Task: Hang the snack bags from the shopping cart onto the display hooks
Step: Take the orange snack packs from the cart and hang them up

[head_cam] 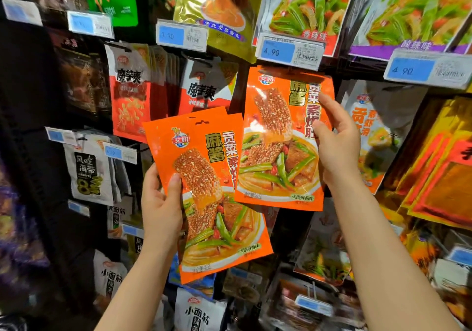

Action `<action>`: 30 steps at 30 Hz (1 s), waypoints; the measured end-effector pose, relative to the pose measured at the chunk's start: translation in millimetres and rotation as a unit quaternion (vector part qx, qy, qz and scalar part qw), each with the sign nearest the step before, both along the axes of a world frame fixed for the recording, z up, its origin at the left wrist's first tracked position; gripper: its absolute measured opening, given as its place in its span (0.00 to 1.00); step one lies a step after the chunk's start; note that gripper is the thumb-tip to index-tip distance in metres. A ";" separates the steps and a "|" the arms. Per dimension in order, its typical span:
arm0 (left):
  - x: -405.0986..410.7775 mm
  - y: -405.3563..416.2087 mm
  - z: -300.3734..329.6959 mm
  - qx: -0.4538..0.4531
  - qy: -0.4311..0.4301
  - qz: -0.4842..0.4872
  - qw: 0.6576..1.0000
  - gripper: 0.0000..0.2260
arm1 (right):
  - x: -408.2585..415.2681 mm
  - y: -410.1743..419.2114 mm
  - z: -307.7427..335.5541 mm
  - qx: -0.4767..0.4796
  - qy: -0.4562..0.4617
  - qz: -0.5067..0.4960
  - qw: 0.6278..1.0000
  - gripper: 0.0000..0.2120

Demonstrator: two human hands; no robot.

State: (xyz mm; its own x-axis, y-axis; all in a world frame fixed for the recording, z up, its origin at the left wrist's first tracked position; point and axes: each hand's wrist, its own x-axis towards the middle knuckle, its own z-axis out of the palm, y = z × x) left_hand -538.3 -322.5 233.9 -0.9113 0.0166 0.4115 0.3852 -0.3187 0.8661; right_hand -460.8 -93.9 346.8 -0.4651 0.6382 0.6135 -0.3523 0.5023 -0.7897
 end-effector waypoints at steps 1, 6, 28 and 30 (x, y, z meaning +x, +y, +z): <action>-0.3 0.2 0.1 -0.001 0.000 0.000 1.000 0.12 | 2.5 -0.9 -1.8 0.006 0.000 0.005 1.000 0.24; -3.7 1.5 -3.0 0.003 0.000 -0.011 1.000 0.17 | 7.2 1.9 -4.7 0.015 0.019 0.016 1.000 0.23; -8.2 -15.1 -10.4 -0.009 0.030 0.057 0.998 0.13 | -71.0 43.7 12.5 0.013 -0.242 -0.077 0.967 0.27; -7.7 -17.0 -11.1 -0.014 0.036 0.064 0.997 0.13 | -74.2 44.3 10.2 0.022 -0.260 -0.057 0.964 0.31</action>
